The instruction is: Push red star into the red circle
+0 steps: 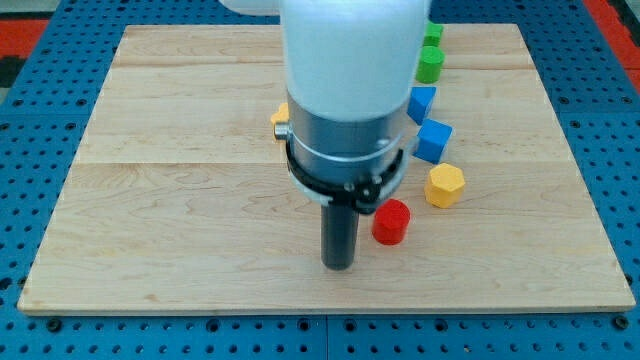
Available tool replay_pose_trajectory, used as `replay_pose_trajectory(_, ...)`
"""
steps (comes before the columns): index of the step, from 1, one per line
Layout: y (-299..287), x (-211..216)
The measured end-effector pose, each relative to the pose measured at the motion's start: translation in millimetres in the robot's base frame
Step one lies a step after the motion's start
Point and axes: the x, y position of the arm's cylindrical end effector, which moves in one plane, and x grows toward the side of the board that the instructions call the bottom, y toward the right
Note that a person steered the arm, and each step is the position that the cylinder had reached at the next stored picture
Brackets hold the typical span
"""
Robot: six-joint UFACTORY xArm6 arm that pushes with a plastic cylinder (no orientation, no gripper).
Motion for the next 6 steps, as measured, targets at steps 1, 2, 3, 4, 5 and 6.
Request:
replay_pose_trajectory(1,2,-30)
replay_pose_trajectory(2,61,-37)
replay_pose_trajectory(3,97,-37)
replay_pose_trajectory(4,1,-37)
replay_pose_trajectory(5,-10,-83)
replay_pose_trajectory(6,67,-107)
